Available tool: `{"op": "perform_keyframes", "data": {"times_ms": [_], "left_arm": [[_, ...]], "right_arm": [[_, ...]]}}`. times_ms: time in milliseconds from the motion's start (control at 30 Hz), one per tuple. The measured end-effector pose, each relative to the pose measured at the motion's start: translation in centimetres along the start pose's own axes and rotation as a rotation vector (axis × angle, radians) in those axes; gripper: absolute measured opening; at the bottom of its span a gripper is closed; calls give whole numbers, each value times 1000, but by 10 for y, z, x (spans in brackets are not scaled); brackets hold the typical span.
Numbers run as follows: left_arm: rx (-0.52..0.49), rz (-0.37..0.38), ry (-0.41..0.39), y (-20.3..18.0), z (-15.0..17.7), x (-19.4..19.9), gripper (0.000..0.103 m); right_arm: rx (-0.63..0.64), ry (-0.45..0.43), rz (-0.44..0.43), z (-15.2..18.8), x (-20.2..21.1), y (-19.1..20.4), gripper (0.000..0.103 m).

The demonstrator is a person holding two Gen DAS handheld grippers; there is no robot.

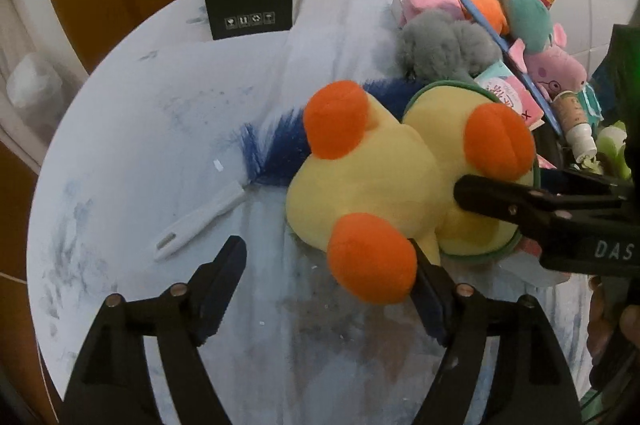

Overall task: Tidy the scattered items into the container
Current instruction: 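Lift the duck plush with both grippers and carry it toward the crate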

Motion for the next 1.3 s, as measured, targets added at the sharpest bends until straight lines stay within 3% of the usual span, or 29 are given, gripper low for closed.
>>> {"op": "perform_keyframes", "data": {"times_ms": [200,300,433,567,900,1300], "left_arm": [[-26,25,17,-11,2,-18,75],[-31,56,12,-15,-1,-22,57],[-43,55,-19,-23,-4,-13,47],[-70,55,-39,-33,-8,0,36],[-123,71,-119,-61,-20,47,36],[-200,117,-309,-142,-41,138,36]], "right_arm": [[-18,-28,21,-9,-7,-8,96],[-16,-30,20,-12,-17,-10,98],[10,-75,37,-14,-8,-6,83],[14,-111,42,-14,11,-5,78],[-18,-208,40,-10,68,-10,77],[5,-404,114,-13,193,-30,77]]}}
Point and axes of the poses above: each gripper's, at about its wrist camera, not at the fingertips, and x roughly against the way its jaws point, y to its left, z to its underside, the point moved 9 cm from there along -x, roughly the way its jaws point, and after that the axes turned 6 degrees about x, right-handed, at the moved point
